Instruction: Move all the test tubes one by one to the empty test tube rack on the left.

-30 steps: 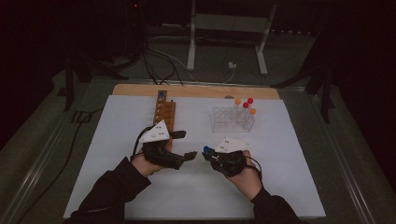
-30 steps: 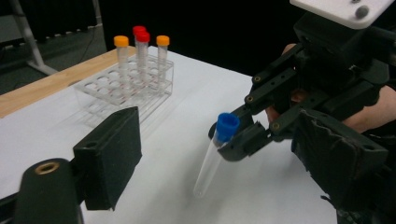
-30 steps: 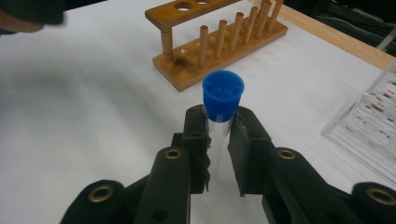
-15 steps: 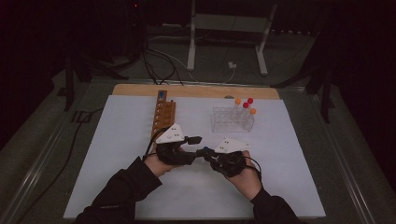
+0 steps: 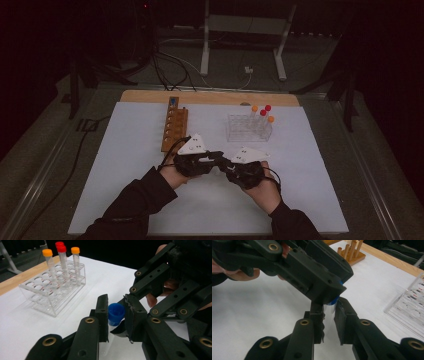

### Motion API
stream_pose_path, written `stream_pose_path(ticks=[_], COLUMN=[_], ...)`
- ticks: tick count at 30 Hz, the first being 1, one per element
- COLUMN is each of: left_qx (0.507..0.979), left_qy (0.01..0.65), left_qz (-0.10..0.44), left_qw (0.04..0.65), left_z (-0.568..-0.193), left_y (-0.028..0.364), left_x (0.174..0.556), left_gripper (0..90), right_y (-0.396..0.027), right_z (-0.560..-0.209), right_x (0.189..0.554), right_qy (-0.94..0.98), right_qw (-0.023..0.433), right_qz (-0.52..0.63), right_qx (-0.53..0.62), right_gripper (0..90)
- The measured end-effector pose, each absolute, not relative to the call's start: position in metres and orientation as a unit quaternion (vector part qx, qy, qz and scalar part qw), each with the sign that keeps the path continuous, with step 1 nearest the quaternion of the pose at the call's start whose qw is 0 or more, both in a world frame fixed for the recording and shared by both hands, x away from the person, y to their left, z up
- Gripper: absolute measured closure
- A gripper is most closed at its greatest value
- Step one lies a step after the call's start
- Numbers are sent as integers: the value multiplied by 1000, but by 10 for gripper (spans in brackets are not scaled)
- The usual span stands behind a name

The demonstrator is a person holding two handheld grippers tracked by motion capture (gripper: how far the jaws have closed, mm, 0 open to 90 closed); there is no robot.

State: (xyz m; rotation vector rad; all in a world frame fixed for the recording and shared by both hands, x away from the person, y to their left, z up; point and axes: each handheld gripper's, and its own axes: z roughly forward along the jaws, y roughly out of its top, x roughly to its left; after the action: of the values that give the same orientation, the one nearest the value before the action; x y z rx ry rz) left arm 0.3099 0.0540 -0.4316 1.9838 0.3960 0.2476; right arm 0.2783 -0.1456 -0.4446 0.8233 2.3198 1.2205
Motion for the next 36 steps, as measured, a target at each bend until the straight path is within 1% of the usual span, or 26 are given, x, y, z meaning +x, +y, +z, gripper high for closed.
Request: stream_pose_path(ticks=[3, 5, 8, 10, 12, 15, 17, 20, 23, 28, 29, 32, 36], left_qx=[829, 828, 825, 822, 818, 816, 812, 810, 806, 799, 798, 794, 786], left_qy=[163, 162, 167, 172, 176, 182, 189, 194, 201, 220, 225, 238, 253], left_qz=[106, 112, 117, 116, 122, 127, 133, 146, 158, 180, 184, 198, 213], left_qw=[524, 524, 526, 530, 533, 534, 537, 534, 533, 530, 529, 523, 522], left_z=[-432, -431, -428, -424, -421, -415, -408, -401, -393, -384, -383, -380, -374], left_y=[54, 55, 59, 63, 68, 75, 81, 88, 97, 110, 113, 122, 132], left_x=[310, 310, 314, 316, 318, 322, 326, 330, 337, 346, 348, 355, 364], left_gripper=[772, 775, 776, 777, 777, 777, 777, 777, 777, 777, 777, 777, 777], right_y=[-146, -146, -147, -148, -149, -152, -154, -155, -155, -156, -157, -159, -159], right_z=[-445, -444, -443, -442, -441, -439, -438, -437, -437, -437, -436, -436, -436], right_x=[279, 280, 280, 279, 279, 280, 280, 280, 280, 281, 281, 281, 281], right_qy=[828, 829, 825, 822, 818, 811, 805, 801, 796, 790, 791, 793, 794], right_qw=[194, 186, 187, 190, 194, 197, 199, 209, 217, 218, 216, 206, 201], right_qz=[436, 438, 444, 448, 453, 461, 469, 469, 470, 473, 474, 479, 485], right_qx=[294, 295, 296, 297, 298, 301, 304, 306, 313, 322, 322, 315, 306], right_gripper=[763, 742, 609, 553, 477, 399, 341, 228, 144, 57, 27, 0, 0])
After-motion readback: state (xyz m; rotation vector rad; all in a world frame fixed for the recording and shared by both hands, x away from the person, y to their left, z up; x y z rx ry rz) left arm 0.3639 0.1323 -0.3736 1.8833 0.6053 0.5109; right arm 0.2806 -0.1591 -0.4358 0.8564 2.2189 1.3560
